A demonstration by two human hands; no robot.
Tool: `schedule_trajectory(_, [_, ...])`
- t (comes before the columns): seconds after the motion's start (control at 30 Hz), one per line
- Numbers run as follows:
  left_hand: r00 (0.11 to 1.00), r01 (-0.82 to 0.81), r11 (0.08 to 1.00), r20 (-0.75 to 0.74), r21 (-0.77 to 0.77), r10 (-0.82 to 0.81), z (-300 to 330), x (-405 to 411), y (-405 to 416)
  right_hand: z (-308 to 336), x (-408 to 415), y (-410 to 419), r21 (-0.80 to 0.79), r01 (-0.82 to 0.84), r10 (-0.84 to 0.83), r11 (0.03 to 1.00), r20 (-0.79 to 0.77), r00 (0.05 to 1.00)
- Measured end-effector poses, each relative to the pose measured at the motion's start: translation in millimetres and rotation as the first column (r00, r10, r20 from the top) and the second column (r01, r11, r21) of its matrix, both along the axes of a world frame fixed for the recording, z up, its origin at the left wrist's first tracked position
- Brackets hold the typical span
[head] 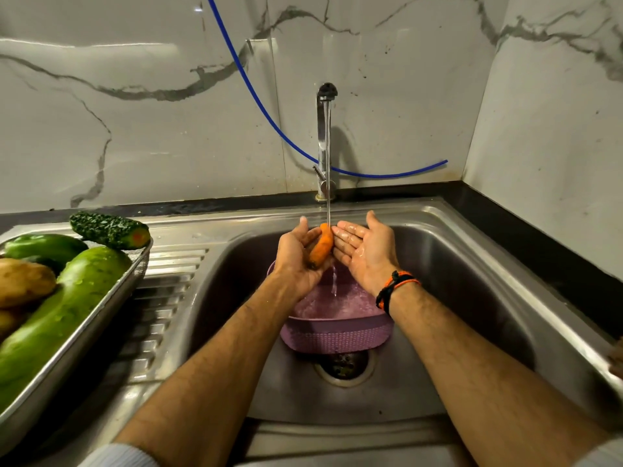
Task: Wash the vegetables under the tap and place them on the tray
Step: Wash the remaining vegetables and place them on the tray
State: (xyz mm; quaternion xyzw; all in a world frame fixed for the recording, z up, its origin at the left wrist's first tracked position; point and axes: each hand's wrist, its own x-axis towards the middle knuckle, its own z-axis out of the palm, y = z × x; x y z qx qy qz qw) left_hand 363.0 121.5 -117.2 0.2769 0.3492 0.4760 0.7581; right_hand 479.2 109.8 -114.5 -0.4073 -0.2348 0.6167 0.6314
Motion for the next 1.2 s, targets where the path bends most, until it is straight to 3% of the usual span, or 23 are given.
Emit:
schedule_trajectory(0.13, [0.967,0.012,0.994,-0.255,0.111,0.017,-1,-13,-4,2,-4,-8,-0.016,-0.068,0.07,0.998,0.183,0.981])
schedule_trajectory(0.27, [0.885,-0.035,0.987,-0.454,0.157,0.104,4,-28,-13,7,-16,-21,-0.03,-0.158,0.154,0.987,0.46,0.874])
schedule_trajectory(0.37, [0.732,-0.015,0.965,-0.654,0.262,0.189,1,-44,-14,3,-32,-19,-0.013,-0.185,0.149,0.983,0.651,0.744])
schedule_trajectory(0.4, [0.638,0.018,0.954,-0.738,0.299,0.22,1,-52,-18,-2,-37,-17,-0.011,-0.201,0.14,0.98,0.754,0.642])
schedule_trajectory(0.47, [0.423,0.1,0.934,-0.864,0.344,0.273,1,-66,-26,-8,-42,-19,-0.023,-0.279,0.11,0.96,0.948,0.297])
schedule_trajectory(0.53, [0.24,0.167,0.927,-0.926,0.334,0.291,0,-80,-39,-13,-51,-26,-0.093,-0.384,0.086,0.919,0.996,-0.034])
schedule_trajectory(0.6, [0.133,0.212,0.931,-0.953,0.296,0.273,-1,-91,-53,-19,-61,-32,-0.216,-0.463,0.121,0.86,0.966,-0.226])
schedule_trajectory(0.67, [0.087,0.241,0.934,-0.964,0.265,0.251,-5,-97,-65,-24,-69,-36,-0.316,-0.486,0.151,0.815,0.925,-0.348])
schedule_trajectory(0.8, [0.085,0.227,0.942,-0.969,0.247,0.234,4,-100,-78,-24,-70,-39,-0.337,-0.475,0.141,0.813,0.905,-0.401])
schedule_trajectory(0.9, [0.117,0.205,0.915,-0.937,0.348,0.33,35,-98,-77,-25,-68,-39,-0.333,-0.472,0.12,0.816,0.897,-0.425])
schedule_trajectory(1.03, [0.276,0.12,0.844,-0.834,0.523,0.478,63,-94,-75,-25,-69,-39,-0.326,-0.494,0.111,0.806,0.903,-0.415])
schedule_trajectory(1.07, [0.277,0.119,0.845,-0.835,0.522,0.476,59,-94,-77,-25,-69,-40,-0.326,-0.5,0.109,0.802,0.904,-0.414])
schedule_trajectory(1.2, [0.097,0.251,0.927,-0.96,0.278,0.262,20,-94,-87,-26,-66,-38,-0.328,-0.496,0.102,0.804,0.898,-0.429])
